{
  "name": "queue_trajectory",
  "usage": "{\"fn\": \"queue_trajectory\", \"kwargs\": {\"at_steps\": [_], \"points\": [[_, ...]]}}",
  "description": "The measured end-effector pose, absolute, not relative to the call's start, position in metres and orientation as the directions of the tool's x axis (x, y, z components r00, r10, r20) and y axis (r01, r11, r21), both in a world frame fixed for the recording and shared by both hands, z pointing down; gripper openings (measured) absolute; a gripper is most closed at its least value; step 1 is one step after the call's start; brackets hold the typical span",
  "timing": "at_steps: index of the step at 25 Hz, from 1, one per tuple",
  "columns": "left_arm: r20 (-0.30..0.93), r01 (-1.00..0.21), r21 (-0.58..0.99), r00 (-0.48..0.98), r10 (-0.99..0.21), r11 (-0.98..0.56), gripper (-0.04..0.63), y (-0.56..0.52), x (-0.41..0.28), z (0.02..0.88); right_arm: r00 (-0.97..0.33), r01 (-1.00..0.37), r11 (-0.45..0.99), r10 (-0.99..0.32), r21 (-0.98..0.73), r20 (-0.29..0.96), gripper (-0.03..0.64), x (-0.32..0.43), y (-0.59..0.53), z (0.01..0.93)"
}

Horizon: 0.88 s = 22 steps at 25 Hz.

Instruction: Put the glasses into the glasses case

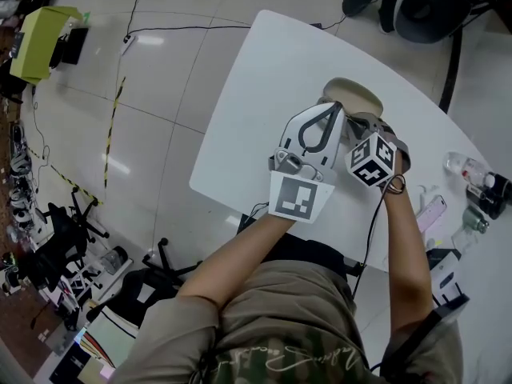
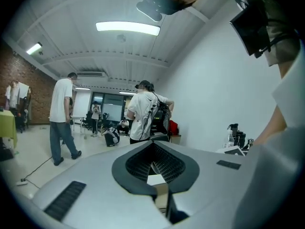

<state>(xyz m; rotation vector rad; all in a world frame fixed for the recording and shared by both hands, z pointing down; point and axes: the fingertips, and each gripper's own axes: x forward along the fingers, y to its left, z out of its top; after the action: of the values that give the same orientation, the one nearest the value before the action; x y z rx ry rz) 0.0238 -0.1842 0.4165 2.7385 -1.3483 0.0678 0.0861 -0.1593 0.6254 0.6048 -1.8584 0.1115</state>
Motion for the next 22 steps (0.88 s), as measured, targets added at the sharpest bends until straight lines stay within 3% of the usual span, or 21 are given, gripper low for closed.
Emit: {"fn": "queue_trajectory", "kwargs": {"at_steps": [11, 22], "points": [[0.150, -0.792, 0.157, 0.609, -0.779, -0.590, 0.000, -0.176, 0.031, 0.429, -0.288, -0.561, 0.802, -0.422, 0.205, 0.860, 0.023, 0.089, -0.158, 0.604], [0.135, -0.779, 0.184, 0.624, -0.770, -0.599, 0.000, -0.171, 0.038, 0.425, -0.301, -0.643, 0.730, -0.519, 0.232, 0.800, 0.012, 0.095, -0.157, 0.583]]}}
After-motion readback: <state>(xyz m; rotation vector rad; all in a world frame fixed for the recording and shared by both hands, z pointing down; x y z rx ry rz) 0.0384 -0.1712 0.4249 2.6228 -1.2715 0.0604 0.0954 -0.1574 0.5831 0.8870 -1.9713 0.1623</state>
